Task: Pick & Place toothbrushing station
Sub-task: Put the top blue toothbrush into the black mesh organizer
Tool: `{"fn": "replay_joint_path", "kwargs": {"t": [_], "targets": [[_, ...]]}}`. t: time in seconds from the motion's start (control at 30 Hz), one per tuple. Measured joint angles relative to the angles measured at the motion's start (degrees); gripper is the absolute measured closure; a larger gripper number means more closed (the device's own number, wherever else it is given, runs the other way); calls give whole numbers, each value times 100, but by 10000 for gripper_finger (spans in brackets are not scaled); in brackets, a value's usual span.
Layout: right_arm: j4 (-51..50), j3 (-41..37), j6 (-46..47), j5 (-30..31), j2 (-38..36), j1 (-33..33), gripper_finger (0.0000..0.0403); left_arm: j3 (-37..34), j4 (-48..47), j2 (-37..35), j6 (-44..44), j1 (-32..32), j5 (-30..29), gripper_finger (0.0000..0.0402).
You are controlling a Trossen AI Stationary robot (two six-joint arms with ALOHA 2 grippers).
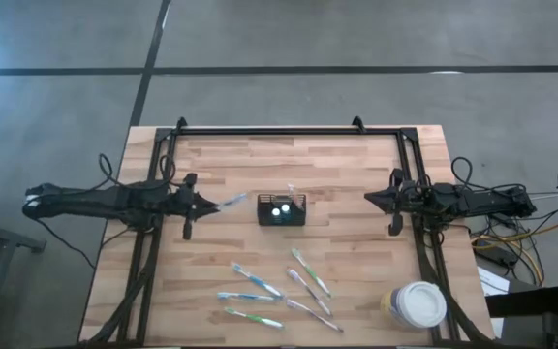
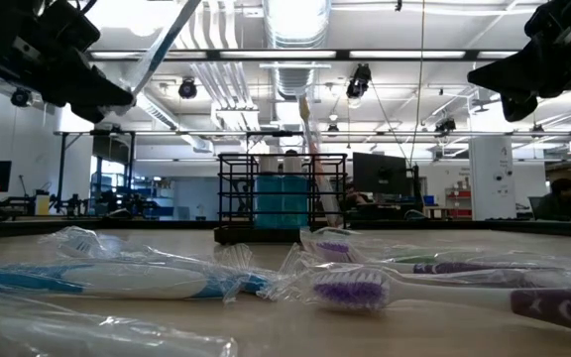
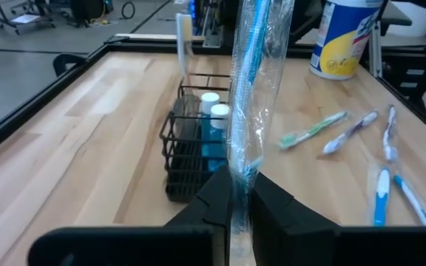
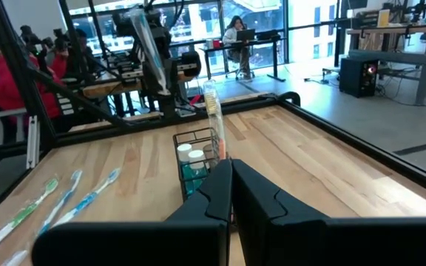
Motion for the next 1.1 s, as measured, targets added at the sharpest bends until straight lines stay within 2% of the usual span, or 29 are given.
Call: {"fn": "replay_joint_path", "kwargs": {"t": [0.43,0.53,0.63,0.77,0.97,1.1], "targets": [[-3,0,0,2,0,0,394,-170,221,-463,-36,72,-89,372],[-2,0,0,2,0,0,394,137,164,-352,-180,97,-292,374],[7,0,0,4,2,0,394,882,-268,-69,-83,110,-635,379],[9,0,0,7,2,0,394,2471,-1517,671,419,109,-1104,373],[7,0,-30,9,2,0,394,5039,-3903,2435,802,109,-2487,375],[4,0,-44,9,2,0,394,6424,-5433,3783,1112,113,-3288,377]]}}
